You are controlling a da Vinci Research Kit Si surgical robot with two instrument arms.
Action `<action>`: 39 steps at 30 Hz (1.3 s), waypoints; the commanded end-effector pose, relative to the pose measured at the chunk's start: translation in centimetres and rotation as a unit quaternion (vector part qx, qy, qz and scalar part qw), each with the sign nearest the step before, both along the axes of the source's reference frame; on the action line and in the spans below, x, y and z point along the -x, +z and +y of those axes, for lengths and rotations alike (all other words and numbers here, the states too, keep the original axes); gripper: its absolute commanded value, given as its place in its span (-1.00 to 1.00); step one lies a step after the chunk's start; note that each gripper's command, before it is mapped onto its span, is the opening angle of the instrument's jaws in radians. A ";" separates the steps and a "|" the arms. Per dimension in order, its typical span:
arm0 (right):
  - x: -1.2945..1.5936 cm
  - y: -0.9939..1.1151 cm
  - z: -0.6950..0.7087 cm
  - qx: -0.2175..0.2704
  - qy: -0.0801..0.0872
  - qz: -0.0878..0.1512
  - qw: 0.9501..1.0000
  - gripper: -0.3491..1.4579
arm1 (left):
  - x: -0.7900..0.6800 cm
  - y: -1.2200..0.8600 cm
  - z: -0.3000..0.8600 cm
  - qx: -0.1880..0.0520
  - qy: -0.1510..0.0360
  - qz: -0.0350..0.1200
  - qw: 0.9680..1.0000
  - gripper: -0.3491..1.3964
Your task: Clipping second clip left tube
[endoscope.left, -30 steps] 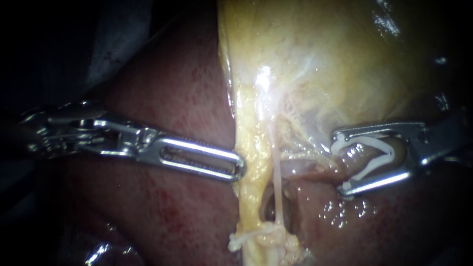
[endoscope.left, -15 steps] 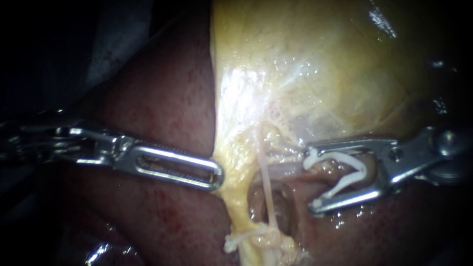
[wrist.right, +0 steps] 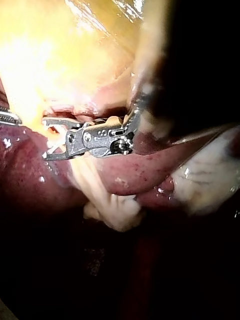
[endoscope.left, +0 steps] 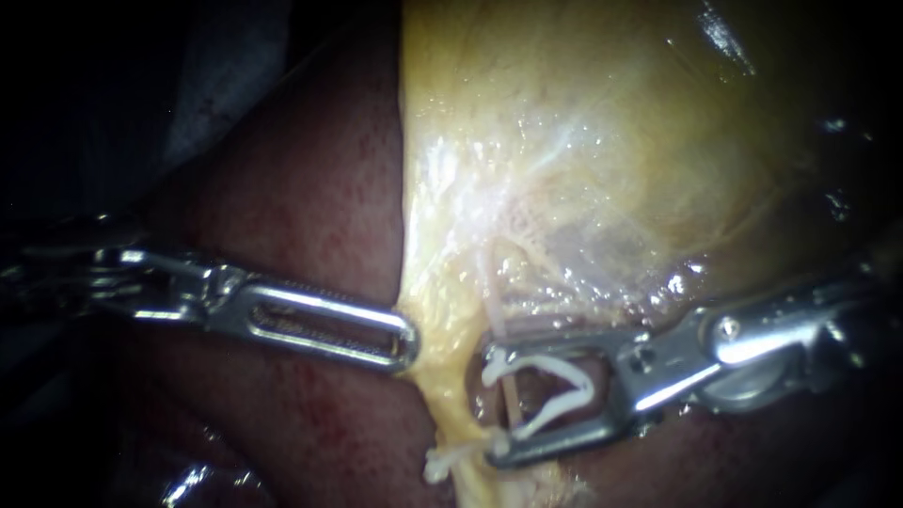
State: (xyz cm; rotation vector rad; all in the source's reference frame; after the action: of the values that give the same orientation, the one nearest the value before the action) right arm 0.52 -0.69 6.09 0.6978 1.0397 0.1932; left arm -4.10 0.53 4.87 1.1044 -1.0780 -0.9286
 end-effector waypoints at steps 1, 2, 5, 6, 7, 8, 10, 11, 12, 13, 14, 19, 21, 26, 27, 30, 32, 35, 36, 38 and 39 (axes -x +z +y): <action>0.01 0.04 0.00 -0.001 -0.001 -0.001 1.000 -0.04 | 0.00 -0.01 0.00 0.000 0.000 0.000 1.000 -1.00; 0.01 0.07 -0.01 0.000 -0.001 -0.001 1.000 -0.04 | 0.00 -0.02 -0.01 0.000 0.000 0.000 1.000 -1.00; 0.01 0.17 -0.03 -0.002 -0.003 -0.007 1.000 -0.04 | 0.00 -0.05 -0.01 0.000 0.000 0.000 1.000 -1.00; 0.01 0.21 -0.04 -0.003 -0.002 -0.010 1.000 -0.04 | 0.00 -0.05 -0.01 0.000 0.000 0.000 1.000 -1.00; 0.01 0.23 -0.05 -0.004 -0.004 -0.009 1.000 -0.04 | 0.01 -0.06 -0.02 0.000 0.000 0.000 1.000 -1.00; 0.01 0.26 -0.06 -0.005 -0.003 -0.012 1.000 -0.04 | 0.01 -0.07 -0.02 0.000 0.000 0.000 1.000 -1.00; 0.00 0.31 -0.08 -0.007 -0.004 -0.013 1.000 -0.05 | 0.01 -0.08 -0.02 0.000 0.000 0.000 1.000 -1.00; 0.00 0.33 -0.08 -0.007 -0.006 -0.013 1.000 -0.05 | 0.01 -0.09 -0.03 -0.001 0.000 0.000 1.000 -1.00; -0.01 0.34 -0.09 -0.007 -0.007 -0.013 1.000 -0.05 | 0.02 -0.10 -0.03 -0.001 0.000 0.000 1.000 -1.00; -0.02 0.35 -0.09 -0.009 -0.006 -0.014 1.000 -0.05 | 0.02 -0.10 -0.03 -0.001 0.000 0.000 1.000 -1.00; -0.03 0.37 -0.10 -0.008 -0.007 -0.014 1.000 -0.05 | 0.03 -0.12 -0.04 -0.001 0.000 0.000 1.000 -1.00; -0.13 0.41 -0.15 -0.013 -0.012 -0.013 1.000 -0.06 | 0.05 -0.14 -0.05 -0.001 -0.001 -0.001 1.000 -1.00; -0.18 0.43 -0.18 -0.014 -0.015 -0.012 1.000 -0.07 | 0.06 -0.14 -0.05 -0.001 -0.001 -0.001 1.000 -1.00; -0.32 0.47 -0.23 -0.019 -0.021 -0.011 1.000 -0.08 | 0.07 -0.16 -0.05 -0.001 -0.001 -0.001 1.000 -1.00; -0.34 0.47 -0.24 -0.019 -0.021 -0.011 1.000 -0.08 | 0.08 -0.16 -0.05 -0.001 -0.001 -0.001 1.000 -1.00; -0.41 0.49 -0.25 -0.020 -0.023 -0.010 0.999 -0.08 | 0.09 -0.17 -0.06 -0.001 -0.001 -0.001 1.000 -1.00; -0.44 0.49 -0.26 -0.021 -0.026 -0.010 0.999 -0.11 | 0.09 -0.17 -0.06 -0.001 -0.001 -0.001 1.000 -1.00; -0.46 0.51 -0.27 -0.026 -0.028 -0.010 0.999 -0.15 | 0.10 -0.17 -0.05 -0.001 -0.002 -0.001 1.000 -1.00; -0.46 0.51 -0.27 -0.028 -0.030 -0.010 0.999 -0.16 | 0.10 -0.17 -0.05 -0.001 -0.002 -0.001 1.000 -1.00; -0.47 0.53 -0.27 -0.031 -0.036 -0.008 0.999 -0.18 | 0.10 -0.17 -0.05 -0.001 -0.002 -0.001 1.000 -1.00; -0.47 0.53 -0.27 -0.031 -0.036 -0.009 0.999 -0.19 | 0.10 -0.17 -0.05 -0.001 -0.002 -0.001 1.000 -1.00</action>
State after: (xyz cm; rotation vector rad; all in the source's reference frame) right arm 1.00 -0.96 6.62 0.7900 0.9937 0.1671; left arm -4.20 0.48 4.70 1.1049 -1.0814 -0.9312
